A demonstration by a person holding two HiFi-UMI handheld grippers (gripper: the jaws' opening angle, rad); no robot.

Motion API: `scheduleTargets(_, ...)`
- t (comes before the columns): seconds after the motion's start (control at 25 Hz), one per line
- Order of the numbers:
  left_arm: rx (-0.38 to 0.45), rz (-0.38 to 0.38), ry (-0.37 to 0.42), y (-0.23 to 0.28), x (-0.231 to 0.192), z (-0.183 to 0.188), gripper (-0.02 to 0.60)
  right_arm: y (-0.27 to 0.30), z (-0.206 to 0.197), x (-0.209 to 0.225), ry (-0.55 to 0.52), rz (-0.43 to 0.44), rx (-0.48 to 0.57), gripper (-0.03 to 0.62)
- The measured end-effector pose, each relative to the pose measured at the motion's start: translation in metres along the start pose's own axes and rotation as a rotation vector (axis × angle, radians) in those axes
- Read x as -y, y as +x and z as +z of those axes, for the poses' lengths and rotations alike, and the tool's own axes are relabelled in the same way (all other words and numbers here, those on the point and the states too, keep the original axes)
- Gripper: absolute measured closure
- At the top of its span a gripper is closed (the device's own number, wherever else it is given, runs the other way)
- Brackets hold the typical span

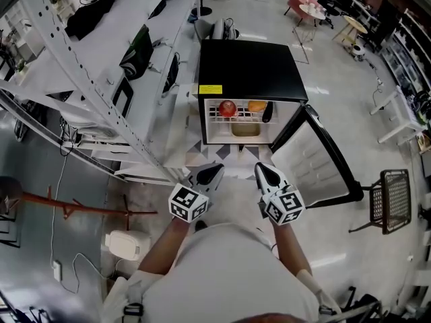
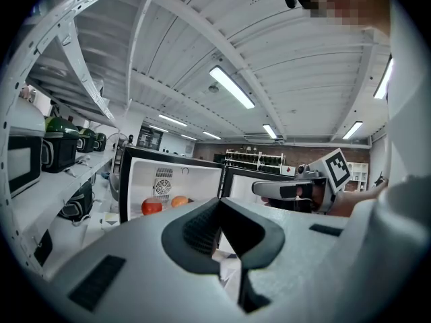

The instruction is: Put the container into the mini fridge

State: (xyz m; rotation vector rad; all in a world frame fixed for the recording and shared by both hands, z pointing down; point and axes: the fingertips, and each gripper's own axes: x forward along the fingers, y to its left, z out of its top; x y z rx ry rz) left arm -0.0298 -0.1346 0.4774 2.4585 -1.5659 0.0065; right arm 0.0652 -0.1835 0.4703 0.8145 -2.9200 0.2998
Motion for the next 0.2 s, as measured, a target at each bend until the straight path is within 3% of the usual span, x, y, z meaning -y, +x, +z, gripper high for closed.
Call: scheduleTargets(0.2,-0.001,0.003,-0.005,-0.0009,0.0024,-0.0024,0.577,-0.0026,-0.0016,-0.0006,-0.004,0.002,-0.002,0.588)
